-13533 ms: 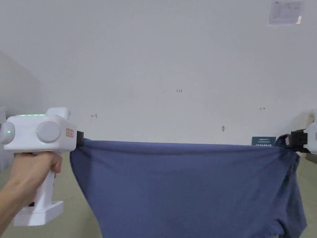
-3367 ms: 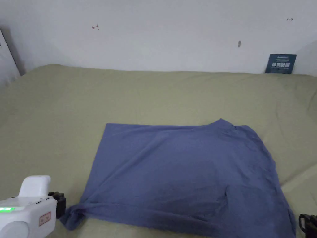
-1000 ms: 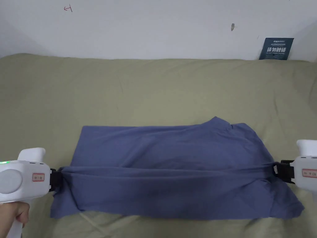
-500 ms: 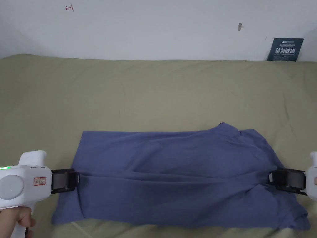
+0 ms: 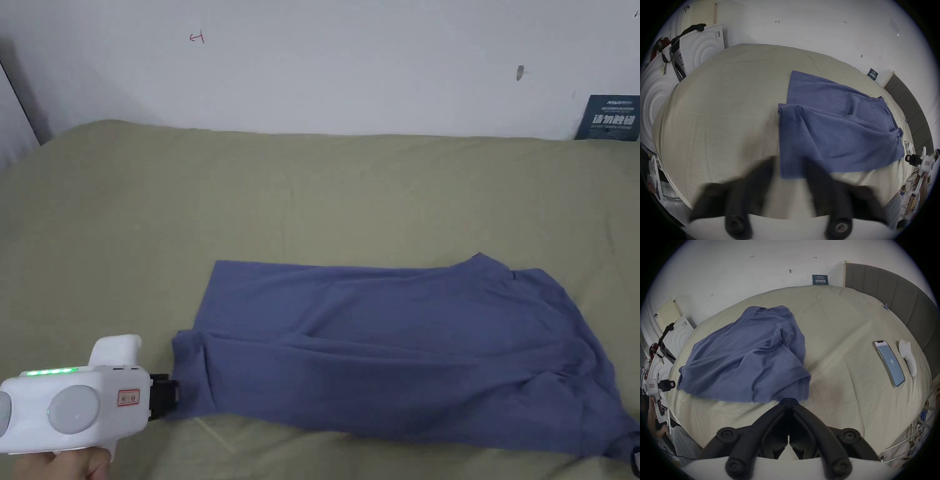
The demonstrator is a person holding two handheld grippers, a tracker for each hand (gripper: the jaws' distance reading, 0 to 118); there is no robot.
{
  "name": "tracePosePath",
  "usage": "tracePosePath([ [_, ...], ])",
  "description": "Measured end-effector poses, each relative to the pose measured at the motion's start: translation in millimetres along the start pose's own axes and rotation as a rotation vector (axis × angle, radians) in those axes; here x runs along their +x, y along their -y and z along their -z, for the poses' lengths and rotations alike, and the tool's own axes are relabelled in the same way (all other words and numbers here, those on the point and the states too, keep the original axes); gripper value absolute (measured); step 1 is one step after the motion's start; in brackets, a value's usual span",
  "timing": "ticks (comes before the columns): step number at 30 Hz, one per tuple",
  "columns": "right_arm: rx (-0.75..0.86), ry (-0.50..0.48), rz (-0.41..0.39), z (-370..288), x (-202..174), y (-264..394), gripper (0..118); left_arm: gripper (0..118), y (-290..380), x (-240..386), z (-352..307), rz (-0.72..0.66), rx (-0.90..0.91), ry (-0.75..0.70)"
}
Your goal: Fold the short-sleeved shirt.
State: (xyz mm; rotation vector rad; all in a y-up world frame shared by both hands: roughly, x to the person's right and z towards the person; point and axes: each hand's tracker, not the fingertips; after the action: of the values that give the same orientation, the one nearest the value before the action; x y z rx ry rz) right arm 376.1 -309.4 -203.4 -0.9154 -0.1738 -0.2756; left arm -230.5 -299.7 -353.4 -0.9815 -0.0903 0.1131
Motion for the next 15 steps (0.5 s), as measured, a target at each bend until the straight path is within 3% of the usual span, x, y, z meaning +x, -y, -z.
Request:
tracePosePath([
  [1,-0.001,-0.003,-0.001,-0.8,1.0,0.9,2,116,-1.6,-0.1,3.5,-0.004,-0.002,0.002],
  [6,0.005,0.008,-0.011,-5.0,-1.3,0.9,2,118,-6.1,7.7,32.4,0.001,-0.053,-0.016],
  [7,0.006,0.008,-0.011,-4.9,-1.9,0.5,2,114,-5.7,11.5,37.6,0.008,-0.066,-0.017],
  [8,0.007,0.009,-0.013,-4.4,-3.2,-0.2,2,101,-5.6,13.7,43.6,0.017,-0.081,-0.025],
  [9,0.003,0.009,-0.015,-2.7,-1.5,-2.2,2,73,-5.9,15.3,45.9,0.025,-0.079,-0.040],
  [10,0.001,0.007,-0.020,-2.0,-1.8,-3.2,2,61,-6.2,16.1,46.4,0.039,-0.076,-0.047],
  [11,0.001,0.009,-0.025,-1.1,-2.9,-4.4,2,42,-4.4,24.1,42.3,0.052,-0.061,-0.084],
  [12,-0.002,0.008,-0.028,3.9,0.5,-6.4,4,4,-5.2,24.2,38.6,0.058,-0.054,-0.067],
  [14,0.005,0.005,-0.040,11.4,5.9,-10.7,6,4,-7.5,21.9,35.2,0.032,-0.051,0.026],
  [15,0.010,0.006,-0.042,13.6,5.4,-14.1,17,4,-6.9,23.7,34.4,0.037,-0.049,0.008],
])
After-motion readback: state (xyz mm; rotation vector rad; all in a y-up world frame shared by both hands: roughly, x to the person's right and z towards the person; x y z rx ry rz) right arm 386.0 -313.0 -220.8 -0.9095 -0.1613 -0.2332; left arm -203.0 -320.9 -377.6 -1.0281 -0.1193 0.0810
